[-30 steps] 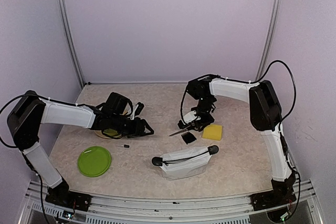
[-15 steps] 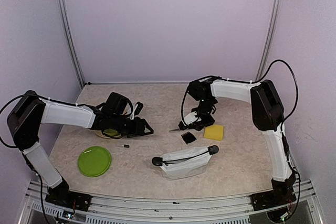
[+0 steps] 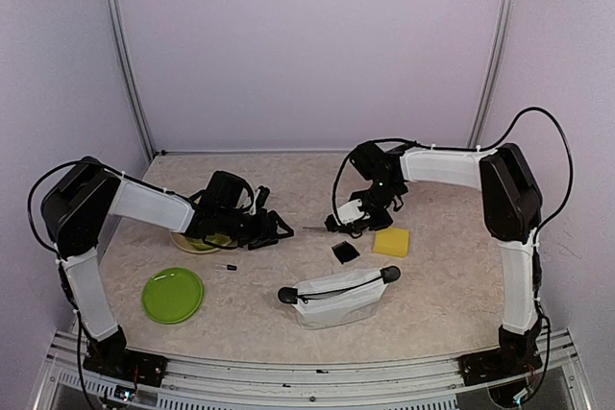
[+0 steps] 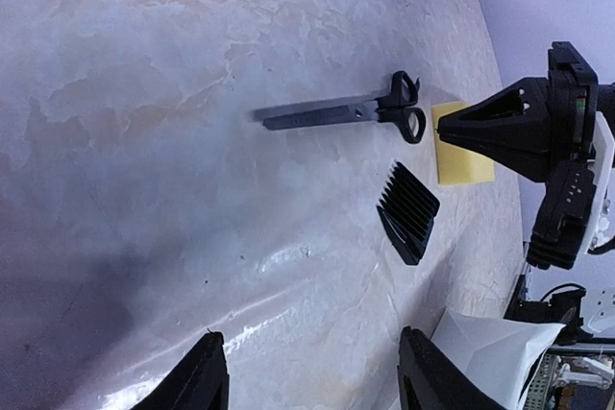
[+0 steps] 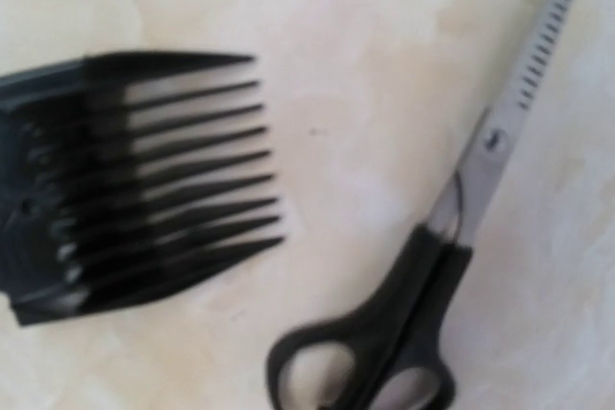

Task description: Sort the hair-cutting tools

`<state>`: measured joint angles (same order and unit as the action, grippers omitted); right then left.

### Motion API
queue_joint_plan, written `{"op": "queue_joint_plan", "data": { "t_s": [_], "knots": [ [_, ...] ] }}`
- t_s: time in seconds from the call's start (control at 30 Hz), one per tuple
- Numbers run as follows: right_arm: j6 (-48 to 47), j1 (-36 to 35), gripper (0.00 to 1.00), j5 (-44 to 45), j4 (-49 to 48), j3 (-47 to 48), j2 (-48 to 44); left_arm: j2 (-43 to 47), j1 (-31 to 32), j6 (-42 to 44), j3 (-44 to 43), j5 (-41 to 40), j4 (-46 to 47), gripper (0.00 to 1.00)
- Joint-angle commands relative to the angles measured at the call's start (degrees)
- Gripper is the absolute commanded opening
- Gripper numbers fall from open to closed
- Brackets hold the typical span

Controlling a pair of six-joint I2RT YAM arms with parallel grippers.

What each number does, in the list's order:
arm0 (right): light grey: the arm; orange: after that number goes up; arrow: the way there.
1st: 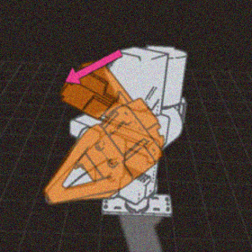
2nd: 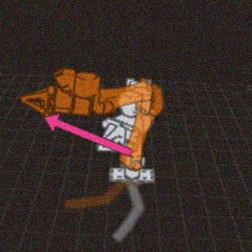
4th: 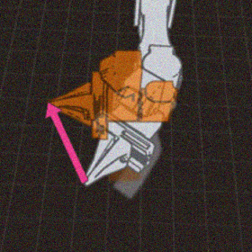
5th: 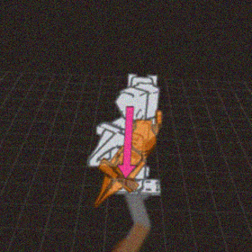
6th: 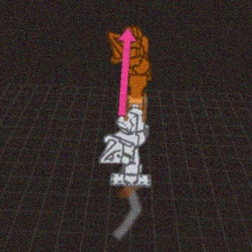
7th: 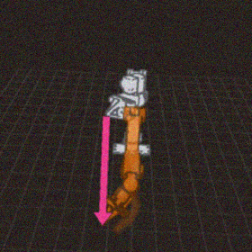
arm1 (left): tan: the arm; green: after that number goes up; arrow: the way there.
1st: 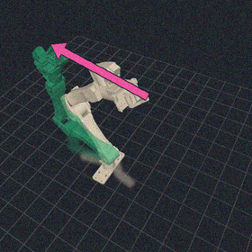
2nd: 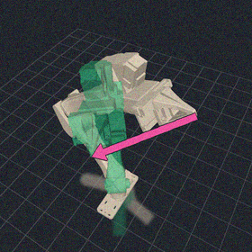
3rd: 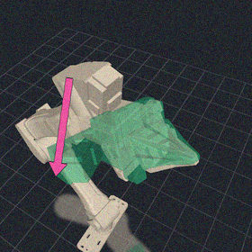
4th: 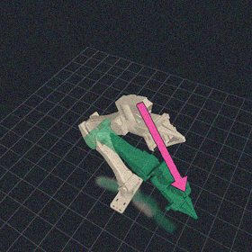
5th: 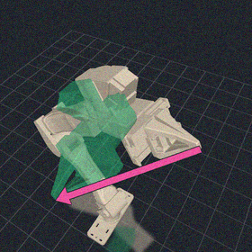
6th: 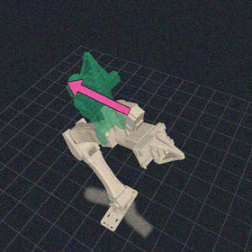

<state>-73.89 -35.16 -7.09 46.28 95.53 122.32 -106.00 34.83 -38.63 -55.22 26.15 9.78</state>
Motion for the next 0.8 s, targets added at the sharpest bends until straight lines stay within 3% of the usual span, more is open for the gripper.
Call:
{"op": "queue_joint_plan", "data": {
  "t_s": [0.0, 0.23, 0.33, 0.4, 0.77],
  "knots": [
    [0.33, -0.7, 0.0, -1.81, -1.77, -0.93, -3.3, -4.22, -0.23, -5.45, -2.87, 5.5, 7.95, 0.59],
    [0.73, -0.51, 0.0, -2.11, -0.83, -0.65, -2.88, -7.18, -0.18, -8.86, -5.5, 4.6, 9.71, 0.57],
    [-0.05, -0.2, 0.15, -1.77, 2.89, 0.96, -0.62, -7.21, -0.18, -8.8, -6.16, 4.76, 9.29, 0.56],
    [-0.03, -0.1, 0.2, -1.41, 4.3, 2.07, 0.99, -7.13, -0.12, -8.61, -6.37, 4.87, 8.85, 0.56],
    [0.65, 0.11, 0.2, -1.77, 11.2, 9.23, 8.52, -6.16, 0.24, -7.54, -4.29, 5.04, 8.04, 0.56]
  ]
}}
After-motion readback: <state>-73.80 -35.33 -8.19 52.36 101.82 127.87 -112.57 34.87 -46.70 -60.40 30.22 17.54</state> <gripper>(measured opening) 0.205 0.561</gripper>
